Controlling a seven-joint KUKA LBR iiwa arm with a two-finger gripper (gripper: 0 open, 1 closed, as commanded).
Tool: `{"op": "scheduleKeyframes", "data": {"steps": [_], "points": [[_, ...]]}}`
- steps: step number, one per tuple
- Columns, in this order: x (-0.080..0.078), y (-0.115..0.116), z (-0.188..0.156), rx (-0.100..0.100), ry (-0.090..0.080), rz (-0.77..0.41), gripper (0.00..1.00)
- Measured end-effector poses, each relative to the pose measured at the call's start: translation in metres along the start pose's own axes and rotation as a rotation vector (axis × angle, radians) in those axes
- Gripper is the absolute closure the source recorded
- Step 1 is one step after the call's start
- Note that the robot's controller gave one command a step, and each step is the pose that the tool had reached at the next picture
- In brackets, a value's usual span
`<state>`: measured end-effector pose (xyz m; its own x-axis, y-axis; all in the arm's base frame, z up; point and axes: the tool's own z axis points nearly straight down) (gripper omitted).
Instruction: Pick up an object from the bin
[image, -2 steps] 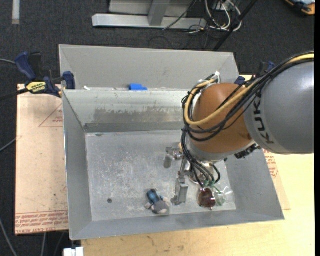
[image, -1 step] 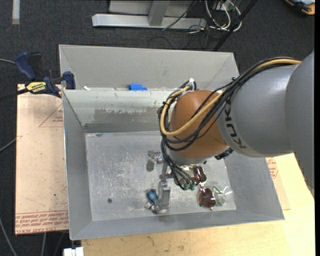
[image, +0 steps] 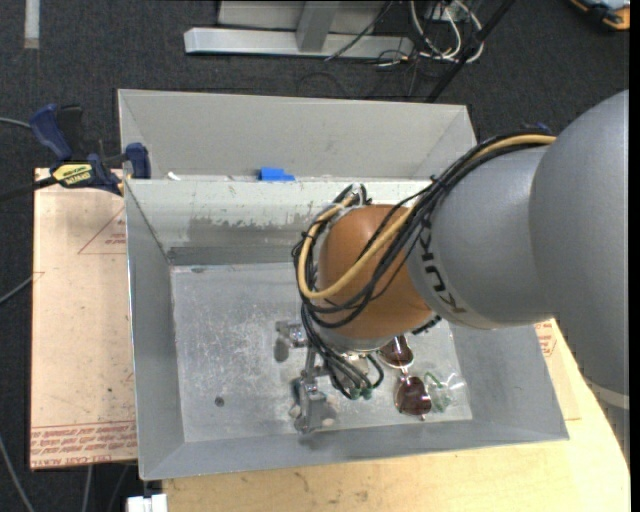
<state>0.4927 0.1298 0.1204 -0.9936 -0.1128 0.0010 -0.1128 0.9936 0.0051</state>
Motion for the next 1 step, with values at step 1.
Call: {"op": "scheduleKeyframes", "data": {"steps": [1], "points": [[-0.0223, -0.0578, 0.027, 0.003, -0.004, -0.131, 0.0]]}}
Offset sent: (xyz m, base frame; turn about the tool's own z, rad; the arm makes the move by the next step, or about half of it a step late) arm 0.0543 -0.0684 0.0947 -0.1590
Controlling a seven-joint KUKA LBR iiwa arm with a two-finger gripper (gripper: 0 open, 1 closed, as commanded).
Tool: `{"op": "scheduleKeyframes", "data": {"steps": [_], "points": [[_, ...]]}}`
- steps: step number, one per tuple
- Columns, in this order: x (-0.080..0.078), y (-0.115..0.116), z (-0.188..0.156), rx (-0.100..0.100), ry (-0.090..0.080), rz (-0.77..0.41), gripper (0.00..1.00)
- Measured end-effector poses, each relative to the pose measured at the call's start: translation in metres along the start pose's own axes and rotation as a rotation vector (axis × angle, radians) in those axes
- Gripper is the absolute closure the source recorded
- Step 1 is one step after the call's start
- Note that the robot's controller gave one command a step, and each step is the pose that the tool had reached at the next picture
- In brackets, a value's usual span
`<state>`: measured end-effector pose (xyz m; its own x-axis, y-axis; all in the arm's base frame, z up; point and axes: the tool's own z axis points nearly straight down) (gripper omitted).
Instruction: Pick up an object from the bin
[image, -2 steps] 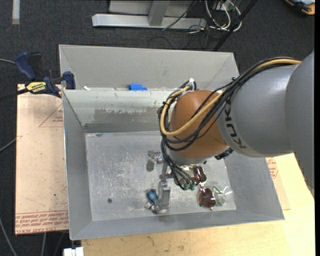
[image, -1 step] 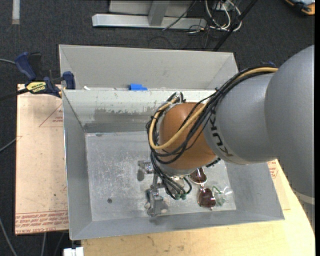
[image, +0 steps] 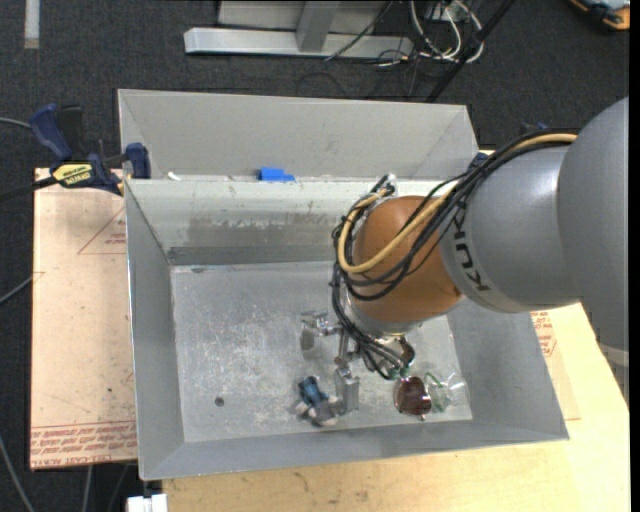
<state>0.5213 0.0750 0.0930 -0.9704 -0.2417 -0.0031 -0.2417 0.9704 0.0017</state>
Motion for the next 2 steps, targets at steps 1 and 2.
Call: {"op": "scheduleKeyframes", "data": {"steps": [1, 2], "points": [[-0.005, -0.022, -0.024, 0.001, 0.013, -0.042, 0.0], [-0.027, -0.001, -0.044, 0.003, -0.012, -0.065, 0.0]]}}
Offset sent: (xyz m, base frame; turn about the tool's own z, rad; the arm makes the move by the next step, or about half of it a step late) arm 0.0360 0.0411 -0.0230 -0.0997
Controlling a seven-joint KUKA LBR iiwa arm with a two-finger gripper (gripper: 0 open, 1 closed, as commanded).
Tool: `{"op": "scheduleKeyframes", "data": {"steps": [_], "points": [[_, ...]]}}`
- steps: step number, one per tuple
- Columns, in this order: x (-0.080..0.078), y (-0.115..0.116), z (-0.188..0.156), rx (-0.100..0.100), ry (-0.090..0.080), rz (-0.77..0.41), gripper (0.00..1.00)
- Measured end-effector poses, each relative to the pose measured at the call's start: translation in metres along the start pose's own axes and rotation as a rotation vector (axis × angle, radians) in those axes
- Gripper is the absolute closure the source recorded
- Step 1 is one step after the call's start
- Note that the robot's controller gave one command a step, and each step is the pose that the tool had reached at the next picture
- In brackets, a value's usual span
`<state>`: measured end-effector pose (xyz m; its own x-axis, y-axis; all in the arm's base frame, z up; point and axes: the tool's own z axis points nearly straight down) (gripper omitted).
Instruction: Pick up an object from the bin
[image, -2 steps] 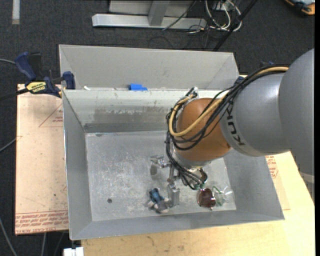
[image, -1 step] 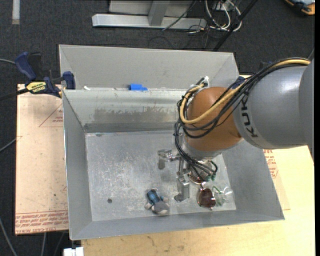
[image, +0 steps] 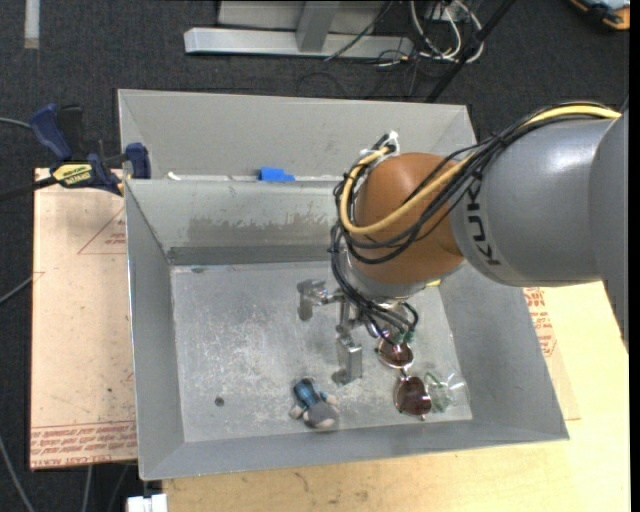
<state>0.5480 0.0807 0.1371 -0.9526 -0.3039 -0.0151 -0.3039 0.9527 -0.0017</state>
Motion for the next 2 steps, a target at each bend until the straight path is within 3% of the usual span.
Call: {"op": "scheduleKeyframes", "data": {"steps": [1, 2], "points": [[-0.025, 0.035, 0.059, -0.002, 0.008, -0.087, 0.0], [0.02, 0.013, 0.065, -0.006, 0.012, -0.14, 0.0]]}}
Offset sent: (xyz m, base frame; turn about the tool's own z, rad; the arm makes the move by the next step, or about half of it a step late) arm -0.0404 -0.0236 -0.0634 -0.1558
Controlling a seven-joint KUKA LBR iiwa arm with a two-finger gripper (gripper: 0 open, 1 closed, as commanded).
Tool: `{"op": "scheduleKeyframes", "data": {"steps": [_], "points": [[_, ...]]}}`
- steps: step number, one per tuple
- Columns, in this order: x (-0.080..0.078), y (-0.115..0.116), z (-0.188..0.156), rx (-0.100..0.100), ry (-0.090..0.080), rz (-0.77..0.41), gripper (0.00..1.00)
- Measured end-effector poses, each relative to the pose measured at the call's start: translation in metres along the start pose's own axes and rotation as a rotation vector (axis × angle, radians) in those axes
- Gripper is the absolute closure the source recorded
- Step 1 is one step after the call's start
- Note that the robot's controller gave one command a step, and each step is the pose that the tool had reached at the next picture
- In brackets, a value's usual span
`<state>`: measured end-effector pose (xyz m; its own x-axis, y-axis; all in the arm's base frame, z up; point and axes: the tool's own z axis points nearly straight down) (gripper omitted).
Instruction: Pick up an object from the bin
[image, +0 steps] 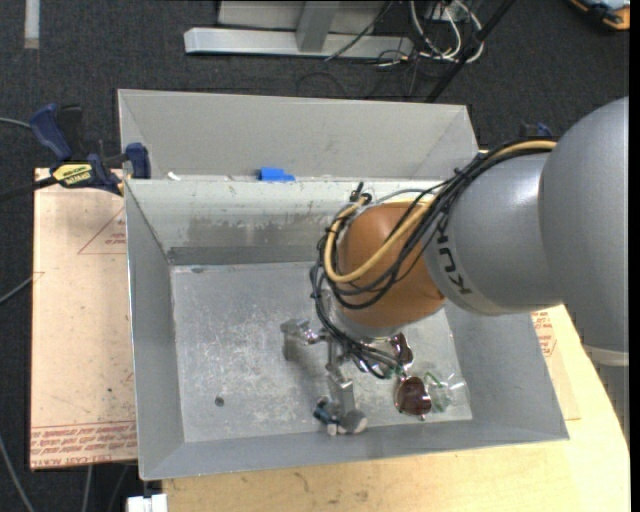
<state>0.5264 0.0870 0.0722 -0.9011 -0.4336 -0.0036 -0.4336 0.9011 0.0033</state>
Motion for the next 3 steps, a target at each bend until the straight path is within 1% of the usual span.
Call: {"op": "scheduleKeyframes", "data": {"steps": [1, 2, 3], "points": [[0.02, -0.024, 0.001, 0.004, 0.005, 0.0, 0.0], [0.045, -0.072, 0.002, 0.003, 0.003, -0.209, 1.0], [0.045, -0.072, 0.002, 0.003, 0.003, -0.209, 1.0]]}}
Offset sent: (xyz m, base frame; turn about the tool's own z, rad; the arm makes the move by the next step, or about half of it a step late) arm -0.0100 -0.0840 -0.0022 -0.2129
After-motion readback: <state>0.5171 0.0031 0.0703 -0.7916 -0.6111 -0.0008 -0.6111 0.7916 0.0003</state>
